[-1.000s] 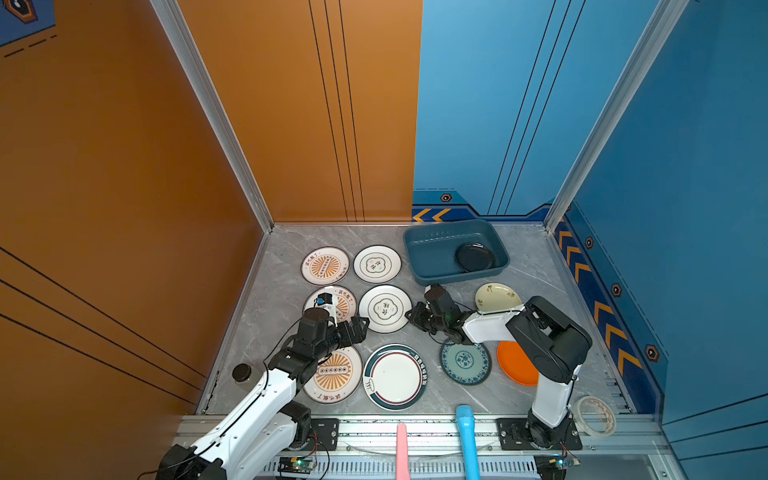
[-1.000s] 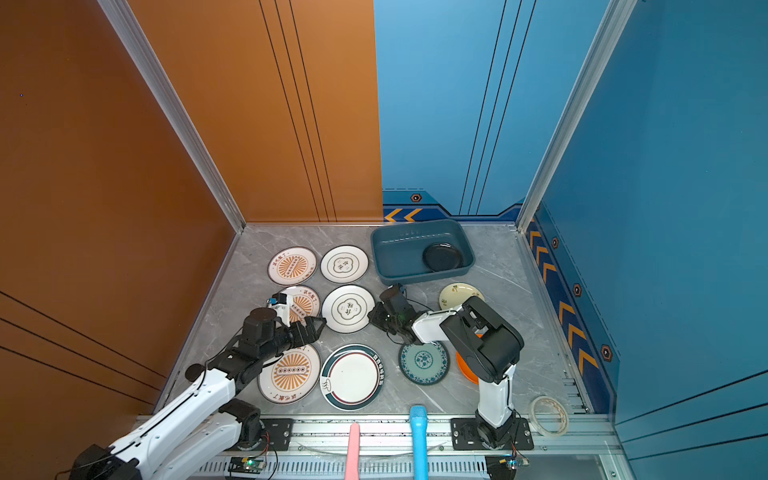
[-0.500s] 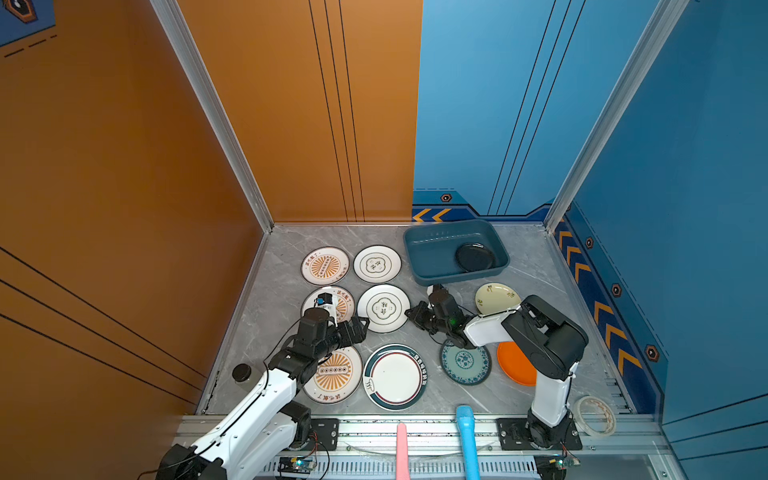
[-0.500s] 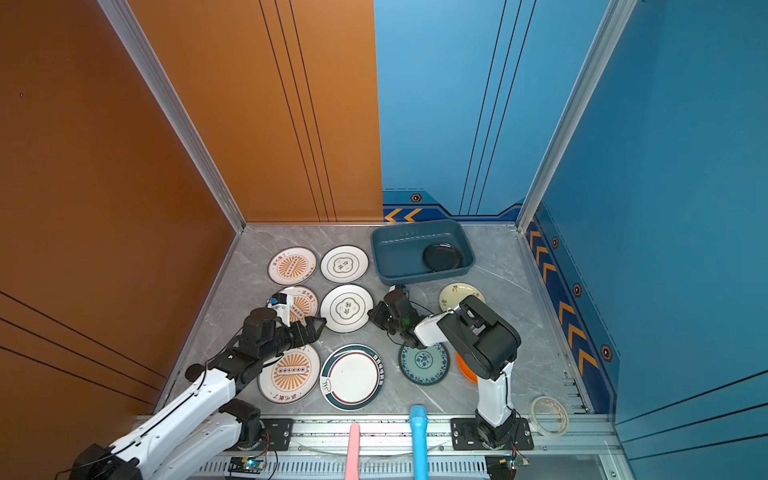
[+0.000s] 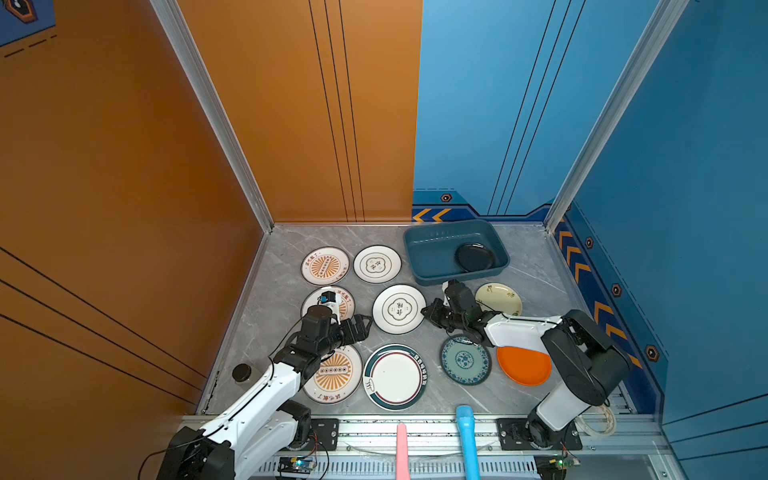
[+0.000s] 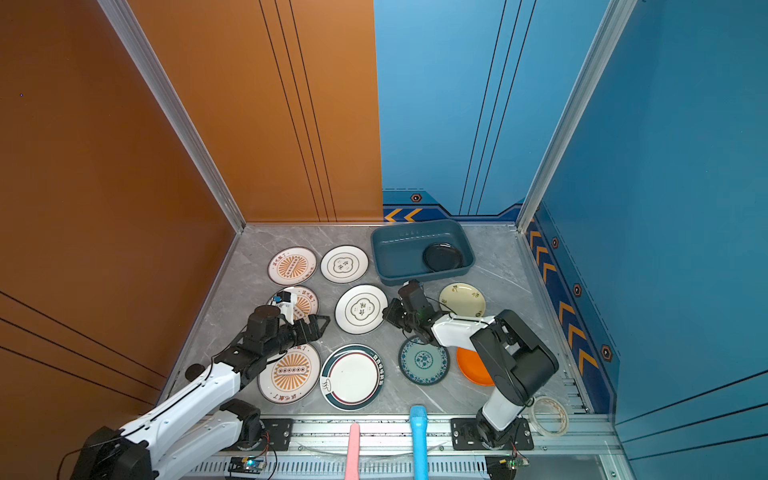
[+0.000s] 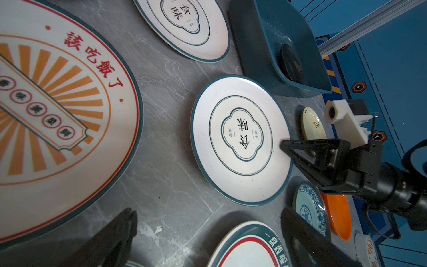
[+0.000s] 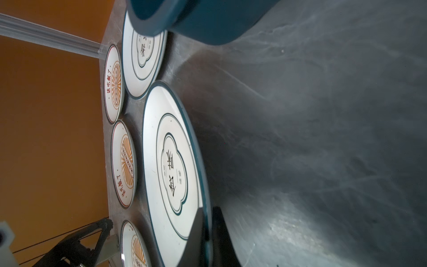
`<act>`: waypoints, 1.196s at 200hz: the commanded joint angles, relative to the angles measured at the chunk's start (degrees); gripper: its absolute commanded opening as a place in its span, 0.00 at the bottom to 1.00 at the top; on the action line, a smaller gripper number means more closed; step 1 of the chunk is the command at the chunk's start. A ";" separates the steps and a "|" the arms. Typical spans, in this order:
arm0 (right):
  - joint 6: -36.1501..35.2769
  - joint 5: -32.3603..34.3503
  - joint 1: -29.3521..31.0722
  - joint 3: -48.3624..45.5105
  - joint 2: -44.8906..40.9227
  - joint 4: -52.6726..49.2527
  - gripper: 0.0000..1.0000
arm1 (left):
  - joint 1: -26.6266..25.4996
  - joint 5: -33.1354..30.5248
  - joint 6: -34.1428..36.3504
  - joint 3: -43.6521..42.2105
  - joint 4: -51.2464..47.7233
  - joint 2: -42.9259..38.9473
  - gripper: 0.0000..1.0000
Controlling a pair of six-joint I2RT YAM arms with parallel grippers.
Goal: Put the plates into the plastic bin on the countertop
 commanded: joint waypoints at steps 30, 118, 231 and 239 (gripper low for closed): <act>-6.03 -7.63 -2.34 4.25 -6.37 -9.02 0.00 | 0.76 4.21 -0.57 1.16 6.21 4.63 0.97; -5.30 -16.83 -3.21 5.44 -5.73 -6.75 0.00 | 3.21 14.14 -8.04 1.17 23.27 13.67 0.69; -4.27 -21.99 -2.75 4.48 -3.96 -1.15 0.00 | 8.42 24.09 -15.37 -0.26 34.79 18.69 0.21; -4.35 -22.52 -2.76 4.56 -3.57 -0.83 0.00 | 8.42 24.41 -15.59 -0.27 35.03 18.67 0.18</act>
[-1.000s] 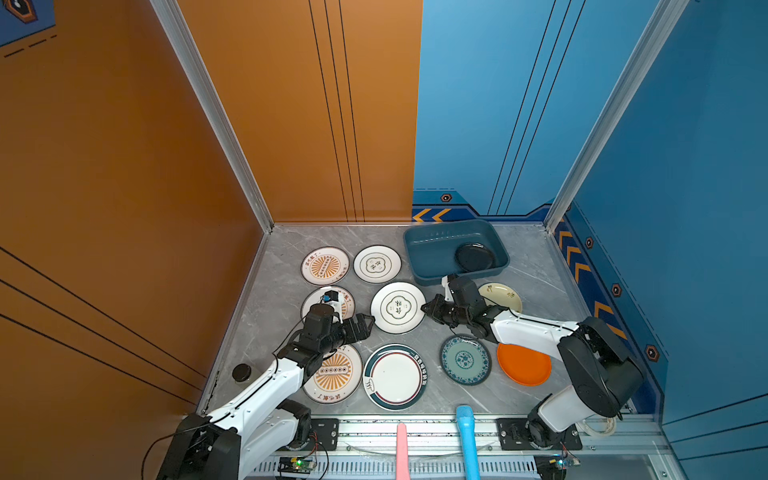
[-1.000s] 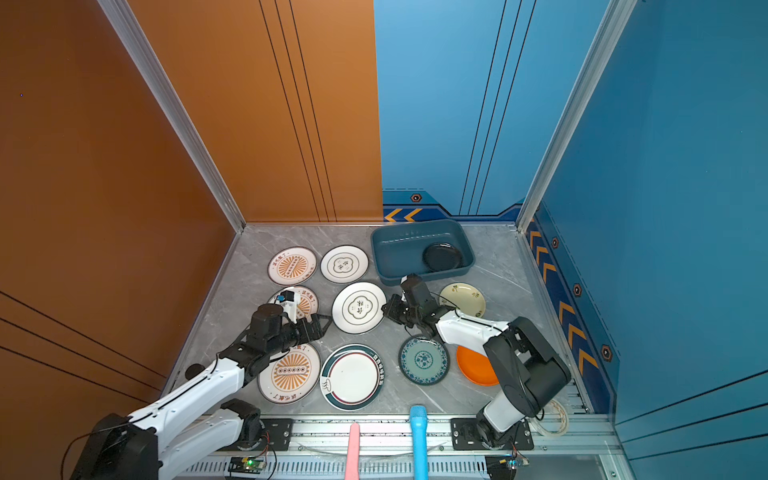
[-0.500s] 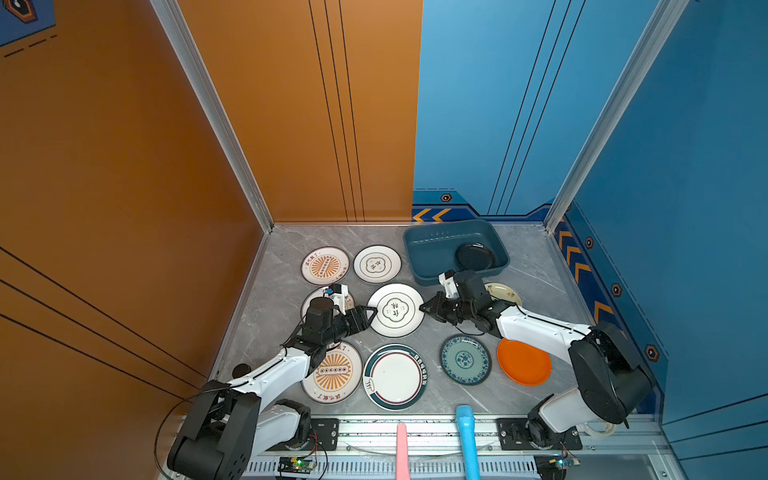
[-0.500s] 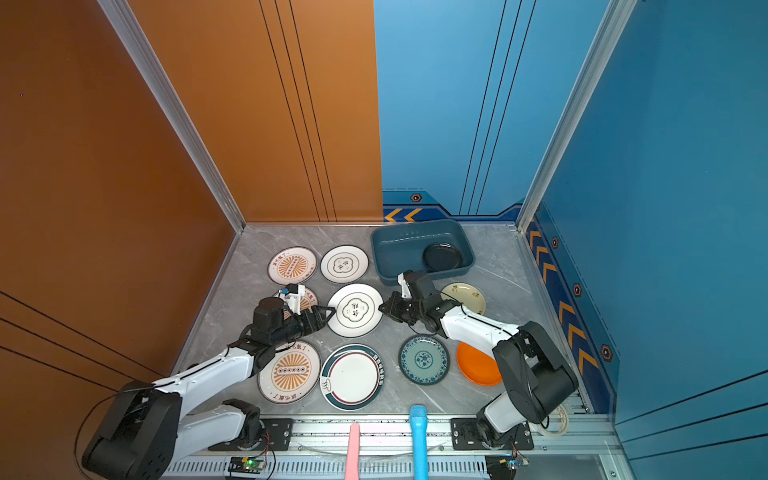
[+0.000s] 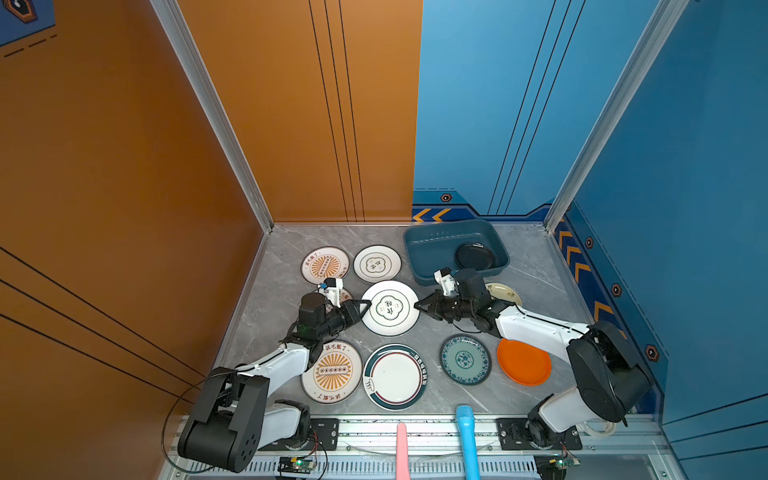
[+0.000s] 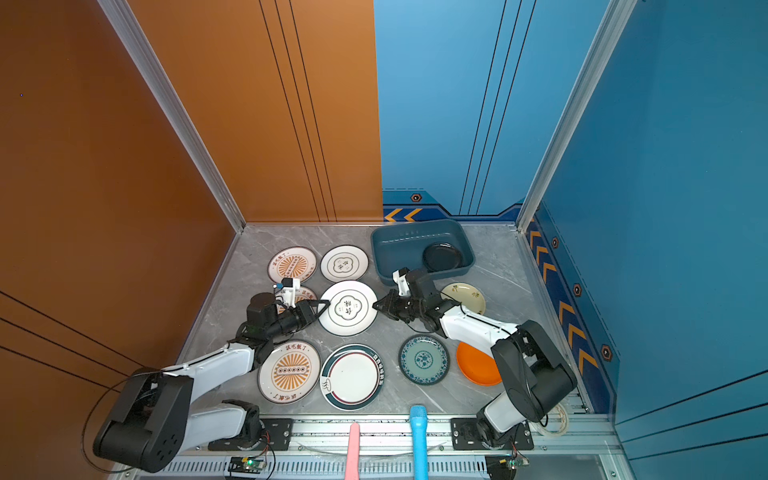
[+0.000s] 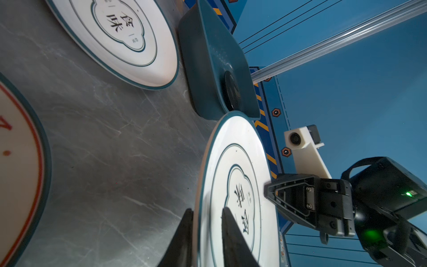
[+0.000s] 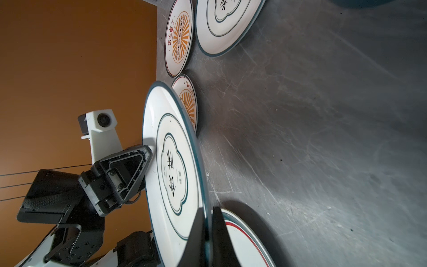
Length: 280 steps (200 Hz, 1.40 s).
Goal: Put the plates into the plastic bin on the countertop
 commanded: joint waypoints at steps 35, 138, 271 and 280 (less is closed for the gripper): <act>0.05 -5.53 0.32 0.17 3.01 7.09 0.00 | 0.44 5.27 -2.37 -0.93 4.66 0.24 0.08; 8.84 -14.38 1.26 -0.30 9.24 27.45 0.13 | 0.44 6.56 -3.29 -1.23 5.65 -0.15 0.04; -9.81 -1.37 -14.56 20.73 3.22 -20.61 0.00 | 0.06 1.63 3.05 -2.54 -4.80 -7.88 0.98; -10.91 -0.27 -16.64 23.75 4.62 -24.05 0.00 | -0.22 0.40 4.60 -2.46 -7.59 -9.86 0.98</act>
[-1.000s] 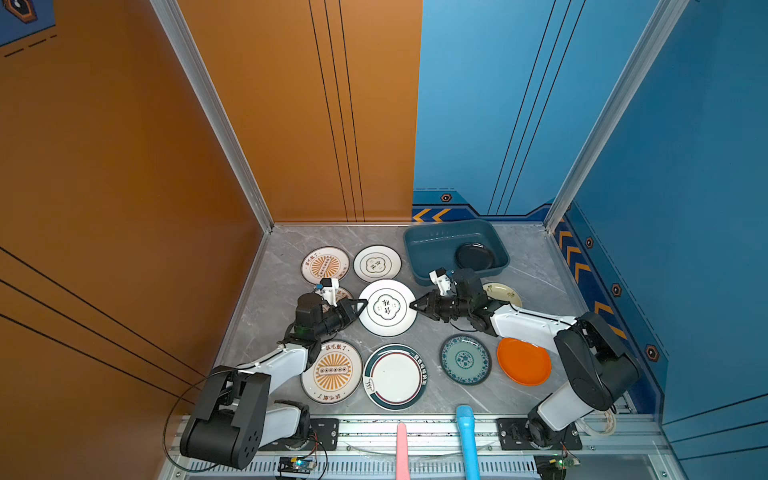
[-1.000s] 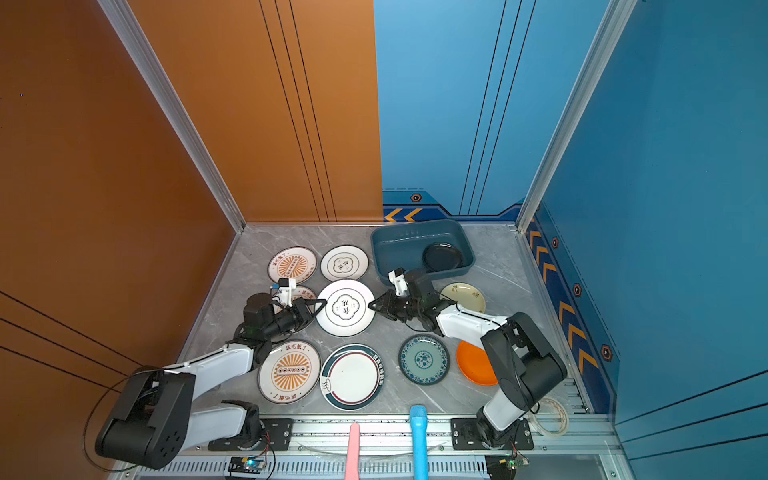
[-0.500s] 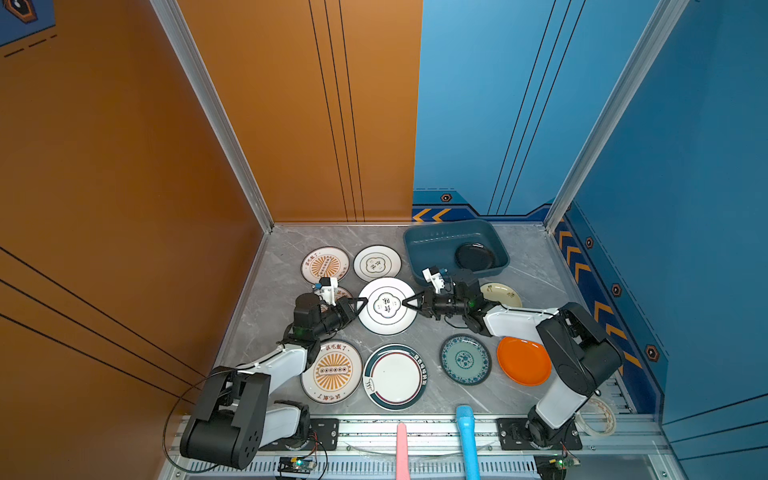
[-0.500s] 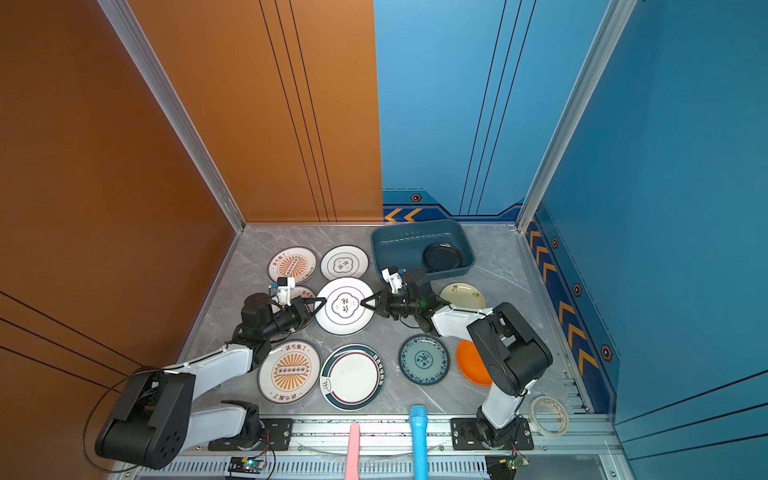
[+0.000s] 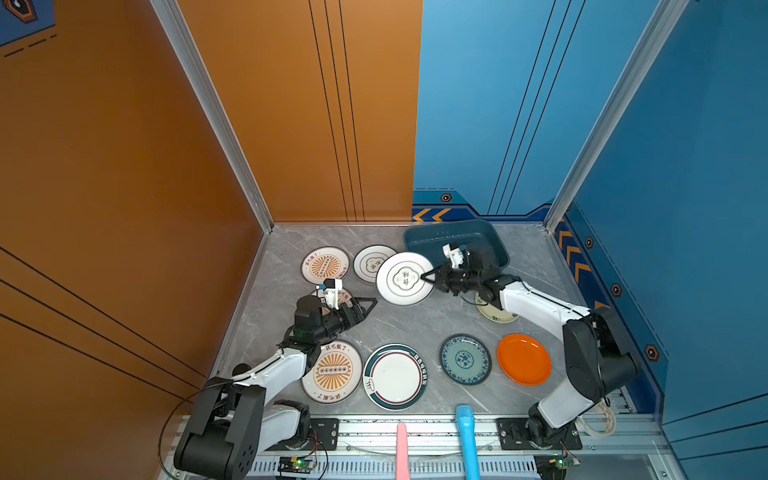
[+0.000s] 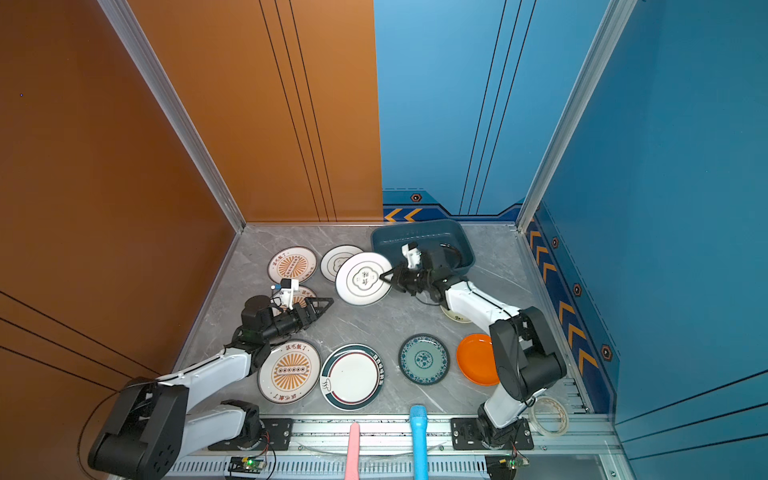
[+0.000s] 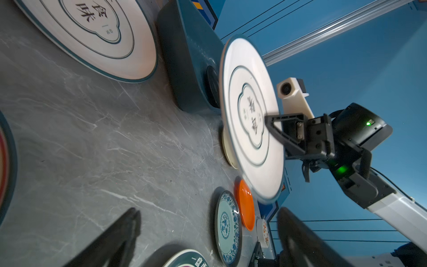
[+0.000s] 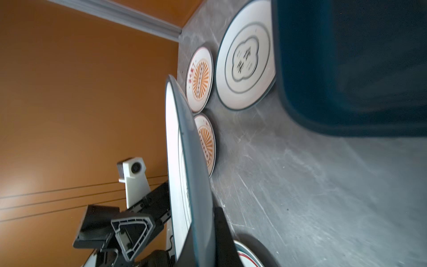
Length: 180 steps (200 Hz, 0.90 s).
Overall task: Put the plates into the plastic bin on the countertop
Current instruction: 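Carry the white plate with the right gripper into the teal bin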
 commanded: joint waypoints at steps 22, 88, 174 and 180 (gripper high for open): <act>-8.83 7.92 -8.41 14.84 4.88 -20.88 0.00 | -1.19 -6.28 8.69 0.15 -14.12 -9.06 0.98; -10.82 13.07 -11.23 33.97 20.92 -30.63 0.00 | -2.55 -8.75 9.98 0.33 -17.80 -11.62 0.98; -11.60 15.33 -11.65 42.91 31.55 -35.09 0.00 | -2.77 -8.91 10.20 0.94 -17.96 -10.35 0.98; -11.65 15.50 -11.71 43.49 32.22 -35.46 0.00 | -2.75 -8.91 10.23 0.93 -17.89 -10.29 0.98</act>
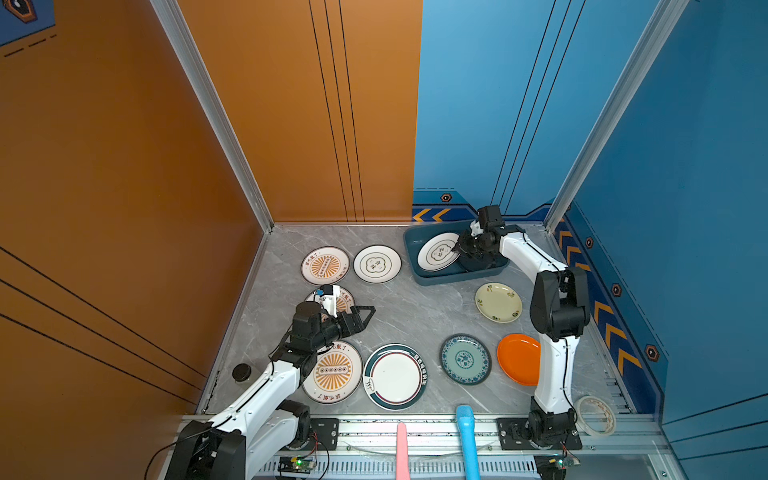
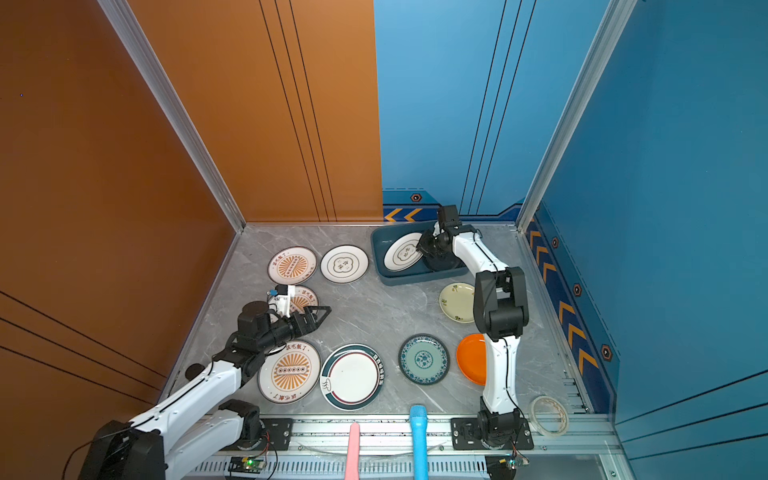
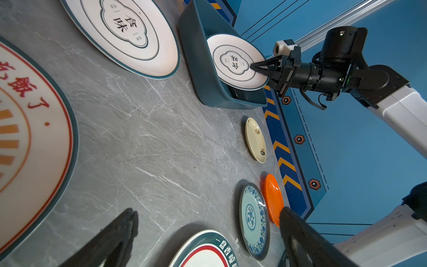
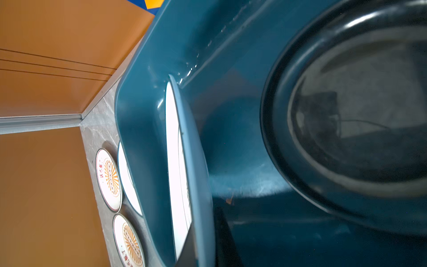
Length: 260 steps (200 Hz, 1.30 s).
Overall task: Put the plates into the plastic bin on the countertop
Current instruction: 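Carry the white plate with the right gripper into the teal bin, then lower the white plate flat into the bin and open the right gripper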
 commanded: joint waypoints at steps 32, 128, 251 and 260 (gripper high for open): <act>-1.89 1.59 -0.76 5.61 5.08 -4.49 0.01 | -0.25 -1.10 1.52 0.78 -0.56 0.50 0.98; -3.64 3.03 -0.89 10.58 10.58 -9.97 0.29 | -0.31 -1.37 1.53 0.59 -0.47 0.42 0.98; -8.63 10.32 -1.30 15.29 11.50 -16.59 0.45 | -0.32 -1.50 1.29 0.42 -0.66 0.11 0.98; -8.96 10.59 -1.49 15.35 11.07 -16.72 0.45 | -0.32 -1.62 1.32 0.42 -0.70 0.15 0.98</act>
